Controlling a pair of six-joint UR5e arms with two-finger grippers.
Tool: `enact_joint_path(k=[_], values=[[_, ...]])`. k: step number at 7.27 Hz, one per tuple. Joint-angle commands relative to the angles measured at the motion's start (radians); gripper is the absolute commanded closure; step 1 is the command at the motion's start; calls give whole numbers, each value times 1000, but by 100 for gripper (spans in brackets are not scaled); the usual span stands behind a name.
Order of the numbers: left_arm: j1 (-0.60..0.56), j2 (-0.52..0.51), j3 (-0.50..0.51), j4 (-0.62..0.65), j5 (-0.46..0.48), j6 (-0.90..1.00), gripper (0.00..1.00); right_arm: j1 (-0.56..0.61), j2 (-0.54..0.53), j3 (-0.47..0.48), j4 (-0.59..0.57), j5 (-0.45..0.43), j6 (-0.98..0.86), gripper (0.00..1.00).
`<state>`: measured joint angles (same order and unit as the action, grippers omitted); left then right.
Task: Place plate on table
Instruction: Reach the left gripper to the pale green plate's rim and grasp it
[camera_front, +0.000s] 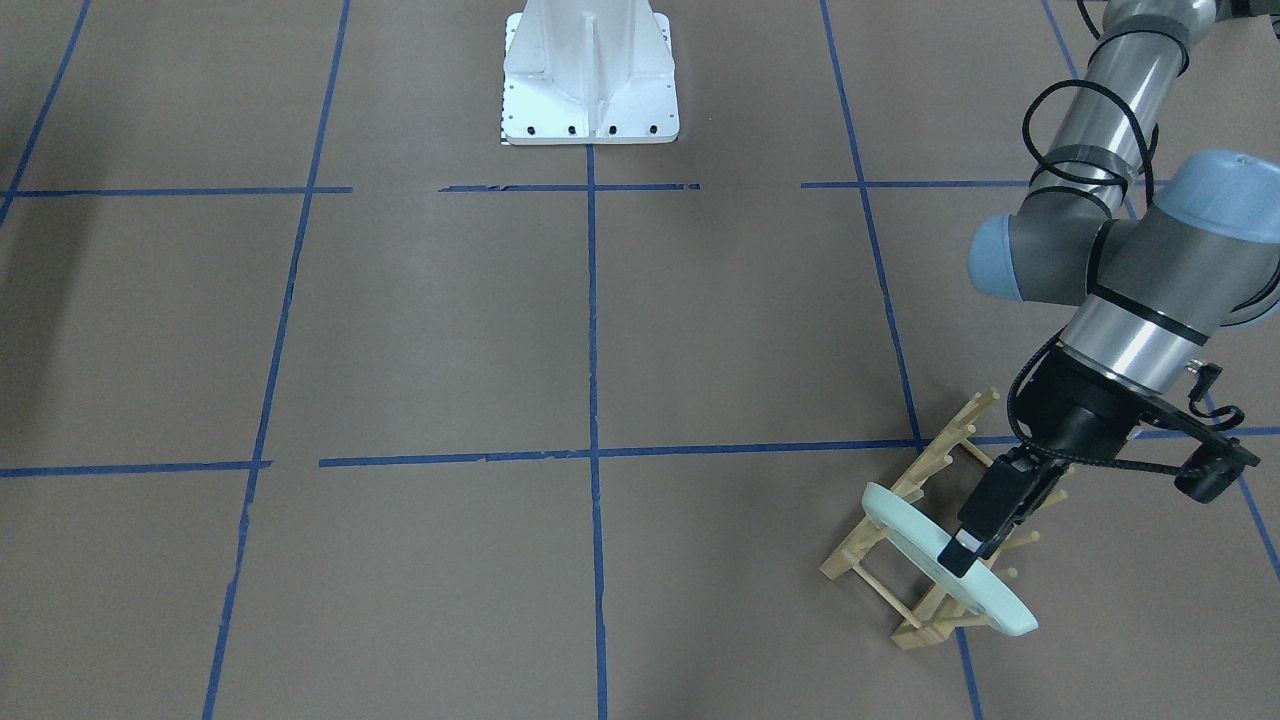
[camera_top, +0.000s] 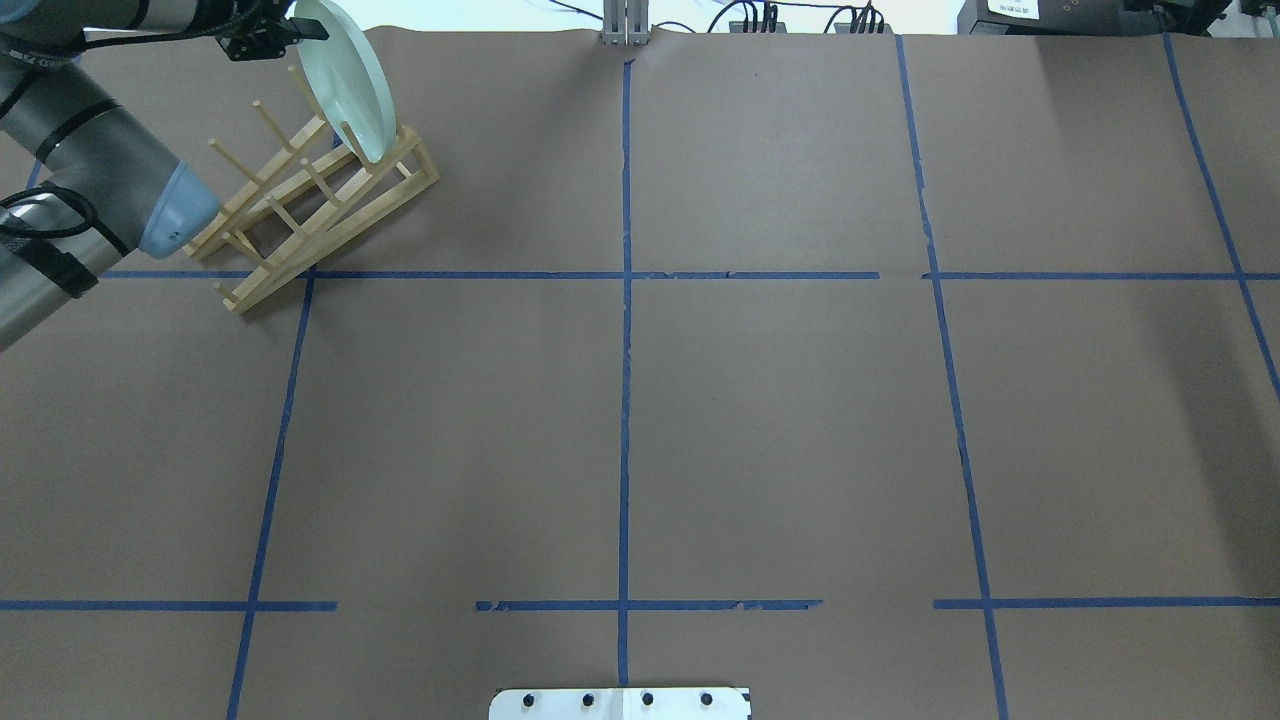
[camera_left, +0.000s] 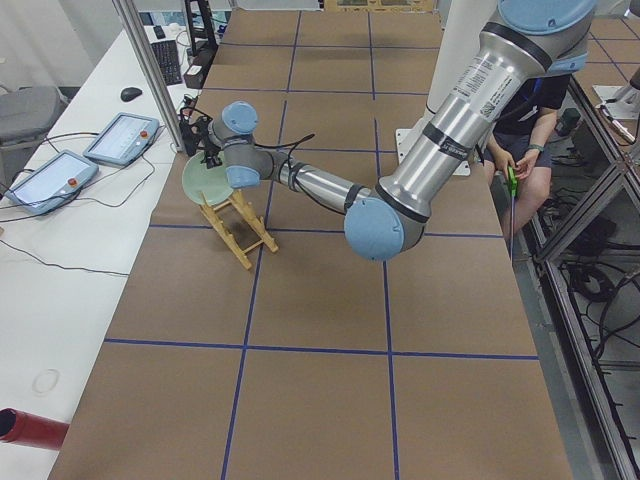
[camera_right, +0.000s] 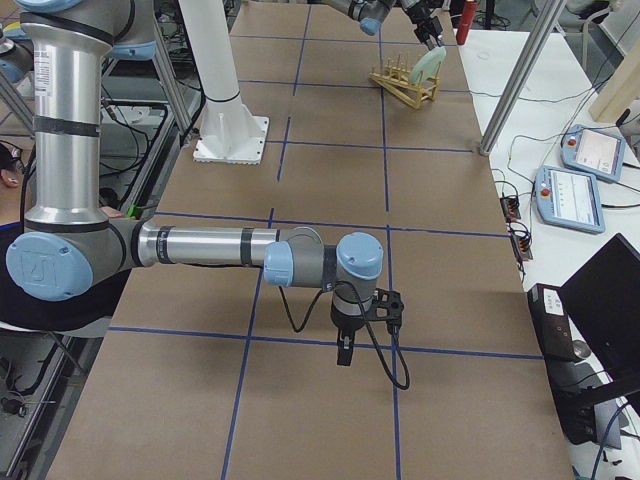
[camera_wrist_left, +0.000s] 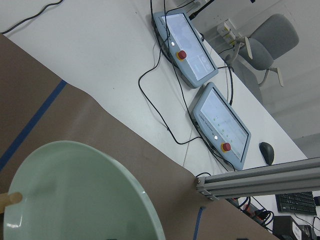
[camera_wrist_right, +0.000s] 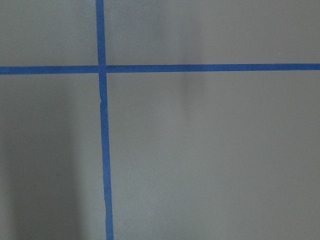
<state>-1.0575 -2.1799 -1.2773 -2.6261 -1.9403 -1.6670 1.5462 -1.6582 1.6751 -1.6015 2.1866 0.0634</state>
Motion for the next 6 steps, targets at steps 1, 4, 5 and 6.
enact_joint_path(k=[1,4,5,6], values=[[7,-1,4,0,3,10,44,0,0,0,0,-1,1,0],[13,0,4,-2,3,12,54,0,0,0,0,-1,-1,0],[14,-1,4,0,3,12,55,0,0,0,0,-1,1,0],[17,-4,4,-2,3,12,60,0,0,0,0,-1,-1,0]])
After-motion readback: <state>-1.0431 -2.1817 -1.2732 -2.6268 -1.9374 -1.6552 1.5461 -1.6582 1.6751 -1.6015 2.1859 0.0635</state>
